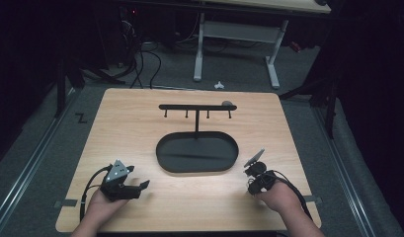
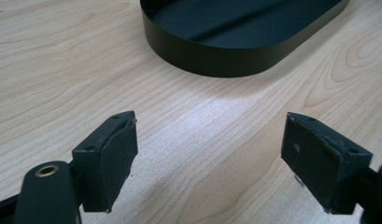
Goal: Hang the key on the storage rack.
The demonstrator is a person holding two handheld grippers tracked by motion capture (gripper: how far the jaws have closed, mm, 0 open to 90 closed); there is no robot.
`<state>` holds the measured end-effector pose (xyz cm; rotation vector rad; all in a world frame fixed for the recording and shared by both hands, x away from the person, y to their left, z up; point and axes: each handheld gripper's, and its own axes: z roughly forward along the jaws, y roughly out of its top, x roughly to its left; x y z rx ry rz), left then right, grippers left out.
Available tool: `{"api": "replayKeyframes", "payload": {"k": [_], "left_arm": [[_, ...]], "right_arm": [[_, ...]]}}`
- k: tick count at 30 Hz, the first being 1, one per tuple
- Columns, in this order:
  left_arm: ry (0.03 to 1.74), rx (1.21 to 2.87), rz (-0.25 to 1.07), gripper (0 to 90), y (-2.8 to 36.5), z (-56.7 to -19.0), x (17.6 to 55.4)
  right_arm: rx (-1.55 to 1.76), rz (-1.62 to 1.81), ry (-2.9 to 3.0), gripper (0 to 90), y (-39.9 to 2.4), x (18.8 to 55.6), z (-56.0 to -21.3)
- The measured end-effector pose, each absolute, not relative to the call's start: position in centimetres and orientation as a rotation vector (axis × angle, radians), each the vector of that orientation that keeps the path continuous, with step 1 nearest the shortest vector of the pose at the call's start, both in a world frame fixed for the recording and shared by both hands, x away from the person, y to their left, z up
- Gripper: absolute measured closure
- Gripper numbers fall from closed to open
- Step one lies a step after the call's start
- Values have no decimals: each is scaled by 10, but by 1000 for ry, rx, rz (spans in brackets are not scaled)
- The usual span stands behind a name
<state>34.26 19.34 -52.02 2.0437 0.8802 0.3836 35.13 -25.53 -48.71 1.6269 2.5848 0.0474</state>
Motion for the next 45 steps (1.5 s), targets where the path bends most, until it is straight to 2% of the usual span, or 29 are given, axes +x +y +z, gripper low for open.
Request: {"api": "replayKeyframes", "payload": {"k": [22,32,45], "left_arm": [[881,2050,383,194,193,-521,343],[880,2048,383,195,193,-521,343],[882,2049,381,195,193,-521,342]], "right_arm": [[1593,100,2640,718,-259,354,-487],[1575,239,2576,721,-255,358,-451],[1563,340,2533,721,-251,362,-427]]}}
